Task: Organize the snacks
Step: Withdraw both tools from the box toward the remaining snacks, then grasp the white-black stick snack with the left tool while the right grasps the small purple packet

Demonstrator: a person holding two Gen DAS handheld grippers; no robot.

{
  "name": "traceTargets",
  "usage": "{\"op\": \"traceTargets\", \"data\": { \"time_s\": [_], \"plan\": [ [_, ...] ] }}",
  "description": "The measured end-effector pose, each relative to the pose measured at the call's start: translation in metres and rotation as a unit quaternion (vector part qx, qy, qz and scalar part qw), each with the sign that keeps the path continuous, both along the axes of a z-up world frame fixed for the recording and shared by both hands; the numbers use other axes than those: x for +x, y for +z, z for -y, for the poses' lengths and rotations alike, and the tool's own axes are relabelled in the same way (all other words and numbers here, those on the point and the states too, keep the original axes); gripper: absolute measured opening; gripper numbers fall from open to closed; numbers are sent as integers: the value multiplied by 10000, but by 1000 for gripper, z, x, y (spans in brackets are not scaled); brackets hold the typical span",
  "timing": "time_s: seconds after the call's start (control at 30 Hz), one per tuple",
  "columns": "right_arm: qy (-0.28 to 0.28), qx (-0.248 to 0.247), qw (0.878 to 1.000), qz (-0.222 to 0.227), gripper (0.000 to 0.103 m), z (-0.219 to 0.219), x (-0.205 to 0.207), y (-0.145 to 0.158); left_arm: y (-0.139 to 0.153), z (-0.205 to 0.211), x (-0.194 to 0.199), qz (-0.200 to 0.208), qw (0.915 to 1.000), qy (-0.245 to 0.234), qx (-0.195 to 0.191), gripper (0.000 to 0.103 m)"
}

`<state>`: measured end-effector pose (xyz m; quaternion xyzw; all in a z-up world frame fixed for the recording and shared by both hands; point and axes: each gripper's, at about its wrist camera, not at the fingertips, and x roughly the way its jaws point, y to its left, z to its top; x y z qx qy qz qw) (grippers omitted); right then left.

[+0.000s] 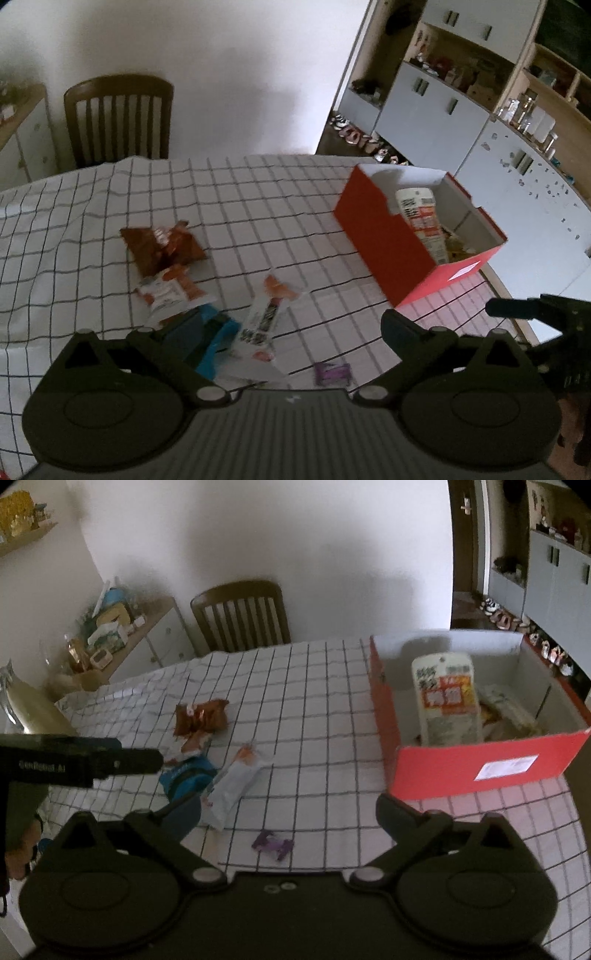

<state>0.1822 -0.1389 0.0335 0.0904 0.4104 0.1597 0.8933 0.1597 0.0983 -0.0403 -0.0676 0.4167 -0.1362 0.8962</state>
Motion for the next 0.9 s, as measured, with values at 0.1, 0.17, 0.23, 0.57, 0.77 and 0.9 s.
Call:
{"op": "traceTargets", "data": {
  "time_s": [0.1,0.17,0.23,0.57,0.77,0.9],
  "plan": [
    [109,-76,9999,-65,101,-12,-1,-14,-10,-3,0,36,9998,-73,175,103],
    [195,-174,9996,-128,101,-21,0,-24,-17,-2,0,70,9994,-174,293,103],
    [291,-228,9992,-178,99,-27,1,-33,-23,-1,2,78,9990,-284,341,103],
    [663,-516,9954,-469,82,-54,9,-73,-52,9,29,-78,9968,-572,559,103],
    [1040,-819,9901,-460,71,-67,19,-89,-68,19,54,-285,9947,-780,610,103],
    [1384,-1108,9834,-386,58,-74,28,-96,-79,28,64,-382,9925,-912,721,102]
  ]
}}
